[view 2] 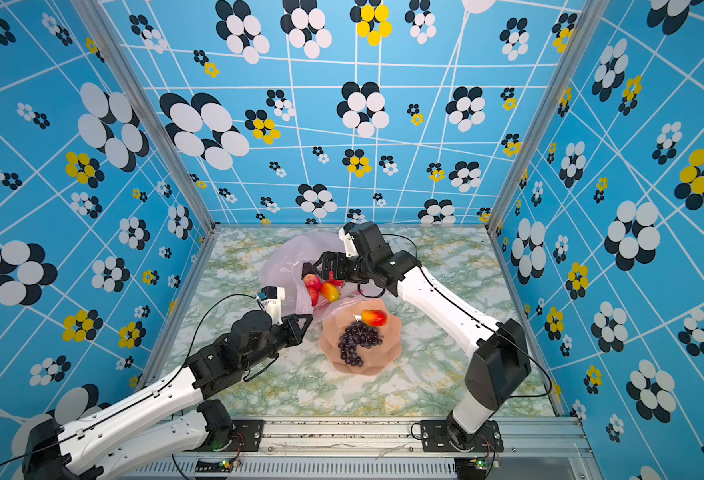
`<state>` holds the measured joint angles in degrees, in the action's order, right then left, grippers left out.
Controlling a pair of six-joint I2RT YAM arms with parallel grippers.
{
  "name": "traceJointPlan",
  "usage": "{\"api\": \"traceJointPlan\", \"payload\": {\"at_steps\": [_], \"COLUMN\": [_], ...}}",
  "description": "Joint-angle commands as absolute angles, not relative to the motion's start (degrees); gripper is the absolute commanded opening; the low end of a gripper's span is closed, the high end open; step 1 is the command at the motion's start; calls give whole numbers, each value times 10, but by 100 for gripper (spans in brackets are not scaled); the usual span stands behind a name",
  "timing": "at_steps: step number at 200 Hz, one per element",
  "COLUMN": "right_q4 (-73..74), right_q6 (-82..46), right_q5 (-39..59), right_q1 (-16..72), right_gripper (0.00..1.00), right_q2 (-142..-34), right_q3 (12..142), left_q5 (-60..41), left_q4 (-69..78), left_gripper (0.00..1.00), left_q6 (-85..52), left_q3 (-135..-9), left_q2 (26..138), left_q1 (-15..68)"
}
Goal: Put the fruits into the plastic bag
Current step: 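Withdraw the right gripper from the bag back over the grapes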
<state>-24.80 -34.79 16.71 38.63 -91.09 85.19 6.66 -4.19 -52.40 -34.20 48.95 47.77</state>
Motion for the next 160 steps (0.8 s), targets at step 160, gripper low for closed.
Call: {"api": "traceJointPlan", "payload": {"at_steps": [160], "right_q4": [-355], "right_q6": [108], "right_q5": [-4], "right_q1": [417], "right_gripper": [83], "right_q2": [-582], "right_q3": [508], "left_q5": [82], "left_q4": [-23], "left_gripper": [0], "left_q6": [-514], "left_q3": [-335], "left_q2": [486], "left_q1": [483]}}
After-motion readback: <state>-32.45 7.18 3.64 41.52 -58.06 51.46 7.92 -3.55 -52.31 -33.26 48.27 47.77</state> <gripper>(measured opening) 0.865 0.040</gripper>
